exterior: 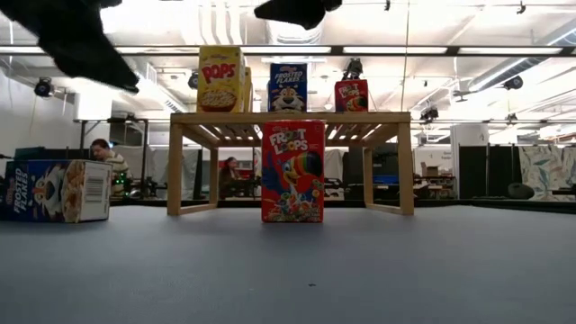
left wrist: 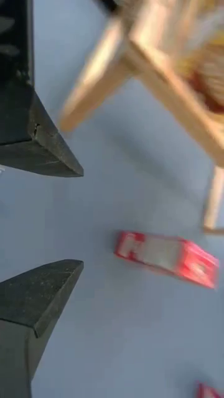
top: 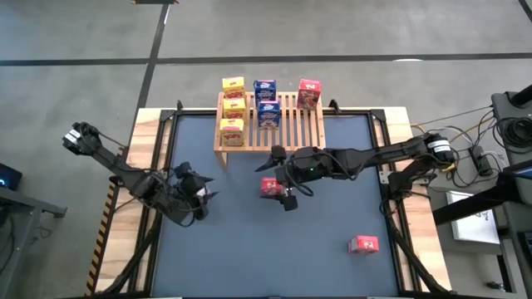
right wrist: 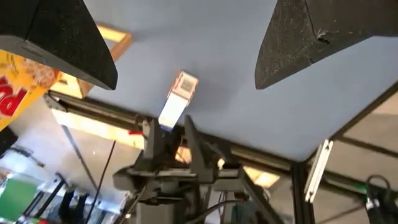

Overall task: Stack cereal on shelf
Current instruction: Put the blue cereal box on the shelf aligned with the other blue cereal box

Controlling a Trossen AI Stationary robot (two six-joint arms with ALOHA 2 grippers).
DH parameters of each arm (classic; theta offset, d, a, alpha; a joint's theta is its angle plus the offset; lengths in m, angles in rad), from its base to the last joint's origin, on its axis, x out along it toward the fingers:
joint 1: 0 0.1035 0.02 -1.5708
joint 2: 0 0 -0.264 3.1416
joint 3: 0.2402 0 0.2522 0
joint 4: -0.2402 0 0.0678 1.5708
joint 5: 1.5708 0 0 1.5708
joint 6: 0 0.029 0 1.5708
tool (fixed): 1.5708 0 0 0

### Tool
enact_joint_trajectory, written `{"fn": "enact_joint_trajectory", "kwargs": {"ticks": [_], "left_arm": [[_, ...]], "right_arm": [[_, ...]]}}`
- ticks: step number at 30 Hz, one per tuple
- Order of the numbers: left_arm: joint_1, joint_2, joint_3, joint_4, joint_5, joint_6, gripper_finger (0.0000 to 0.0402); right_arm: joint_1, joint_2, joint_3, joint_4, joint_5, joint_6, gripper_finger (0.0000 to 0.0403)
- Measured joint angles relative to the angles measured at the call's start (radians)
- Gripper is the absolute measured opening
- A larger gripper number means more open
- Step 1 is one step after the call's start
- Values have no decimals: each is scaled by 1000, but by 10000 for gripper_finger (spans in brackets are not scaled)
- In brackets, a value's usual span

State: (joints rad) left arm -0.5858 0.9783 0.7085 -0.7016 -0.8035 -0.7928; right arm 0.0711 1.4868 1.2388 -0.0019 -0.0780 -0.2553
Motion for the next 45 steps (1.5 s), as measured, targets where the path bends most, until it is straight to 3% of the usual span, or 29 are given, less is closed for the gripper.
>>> {"fn": "enact_joint_trajectory", "kwargs": {"ticks": [9,16,28,31,45], "left_arm": [[0,-2,39,-114,70,-29,206],[2,20,65,-299,150,-99,212],[10,24,-8,-431,298,-192,314],[15,23,-40,-425,356,-164,327],[130,22,-44,-409,397,60,318]], "right_arm": [[-2,-5,0,-54,0,1,370],[-2,-5,0,-80,0,28,370],[-1,-6,0,-103,0,101,370],[0,-6,0,-103,0,112,370],[0,-6,0,-92,0,126,370]]}}
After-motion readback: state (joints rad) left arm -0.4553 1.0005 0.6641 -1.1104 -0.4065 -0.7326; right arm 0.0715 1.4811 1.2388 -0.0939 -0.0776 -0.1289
